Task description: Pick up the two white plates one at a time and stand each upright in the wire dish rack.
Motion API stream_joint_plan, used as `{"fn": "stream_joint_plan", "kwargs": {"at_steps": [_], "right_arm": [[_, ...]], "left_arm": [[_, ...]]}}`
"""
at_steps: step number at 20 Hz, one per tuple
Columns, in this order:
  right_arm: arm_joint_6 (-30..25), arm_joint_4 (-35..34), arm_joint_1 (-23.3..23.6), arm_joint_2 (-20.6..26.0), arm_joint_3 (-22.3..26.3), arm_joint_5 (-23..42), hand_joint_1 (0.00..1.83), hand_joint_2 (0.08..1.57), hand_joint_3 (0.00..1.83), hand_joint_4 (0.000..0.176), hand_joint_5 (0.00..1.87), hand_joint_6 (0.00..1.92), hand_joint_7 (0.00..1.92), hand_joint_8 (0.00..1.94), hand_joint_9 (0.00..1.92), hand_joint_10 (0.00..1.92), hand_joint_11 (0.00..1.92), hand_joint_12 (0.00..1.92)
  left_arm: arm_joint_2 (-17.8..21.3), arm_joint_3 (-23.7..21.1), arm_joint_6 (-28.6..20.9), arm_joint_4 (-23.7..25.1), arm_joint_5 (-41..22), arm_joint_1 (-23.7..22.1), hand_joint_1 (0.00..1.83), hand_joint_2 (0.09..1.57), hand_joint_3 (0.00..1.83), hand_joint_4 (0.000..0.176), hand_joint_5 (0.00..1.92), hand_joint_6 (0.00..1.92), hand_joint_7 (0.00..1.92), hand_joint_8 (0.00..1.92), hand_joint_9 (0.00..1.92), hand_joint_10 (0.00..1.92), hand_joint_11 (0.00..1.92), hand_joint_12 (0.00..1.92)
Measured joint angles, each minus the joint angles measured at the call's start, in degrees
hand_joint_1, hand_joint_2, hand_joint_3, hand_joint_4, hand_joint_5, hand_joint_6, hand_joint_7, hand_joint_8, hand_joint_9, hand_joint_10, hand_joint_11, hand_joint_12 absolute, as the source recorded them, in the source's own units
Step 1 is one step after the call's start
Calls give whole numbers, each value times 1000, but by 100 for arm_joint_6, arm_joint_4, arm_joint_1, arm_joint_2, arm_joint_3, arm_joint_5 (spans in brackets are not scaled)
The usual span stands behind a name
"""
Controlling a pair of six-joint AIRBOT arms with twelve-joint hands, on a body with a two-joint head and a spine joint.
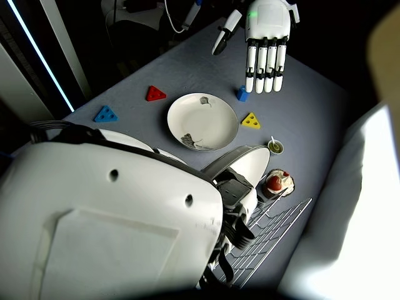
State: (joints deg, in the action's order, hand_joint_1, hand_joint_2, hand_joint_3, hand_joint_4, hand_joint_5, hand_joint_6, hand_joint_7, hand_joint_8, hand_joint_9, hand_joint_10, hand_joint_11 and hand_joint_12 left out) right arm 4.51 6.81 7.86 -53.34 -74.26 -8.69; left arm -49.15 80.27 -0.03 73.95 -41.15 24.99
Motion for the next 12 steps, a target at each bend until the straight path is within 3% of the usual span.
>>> {"fn": "stream_joint_plan", "kwargs": {"at_steps": [6, 10, 12], "right_arm": [[-22, -59, -170, -177, -201, 118, 1495, 1057, 0, 0, 906, 1024, 1066, 602, 1127, 700, 1023, 1323], [-20, -44, -391, -308, -398, 249, 1496, 1049, 0, 0, 930, 997, 1123, 494, 1133, 686, 1030, 1309], [-22, 0, -457, -348, -461, 365, 1497, 1049, 1, 0, 925, 983, 1104, 565, 1137, 682, 1022, 1303]], "left_arm": [[0, 0, 0, 42, 2, 0, 0, 1034, 4, 0, 131, 1, 171, 0, 166, 0, 141, 1], [-4, 0, 0, 52, -4, 0, 0, 1041, 5, 0, 138, 2, 173, 0, 161, 0, 151, 5], [-4, 0, 0, 68, -11, 0, 0, 1039, 3, 0, 129, 0, 169, 0, 160, 1, 144, 2]]}}
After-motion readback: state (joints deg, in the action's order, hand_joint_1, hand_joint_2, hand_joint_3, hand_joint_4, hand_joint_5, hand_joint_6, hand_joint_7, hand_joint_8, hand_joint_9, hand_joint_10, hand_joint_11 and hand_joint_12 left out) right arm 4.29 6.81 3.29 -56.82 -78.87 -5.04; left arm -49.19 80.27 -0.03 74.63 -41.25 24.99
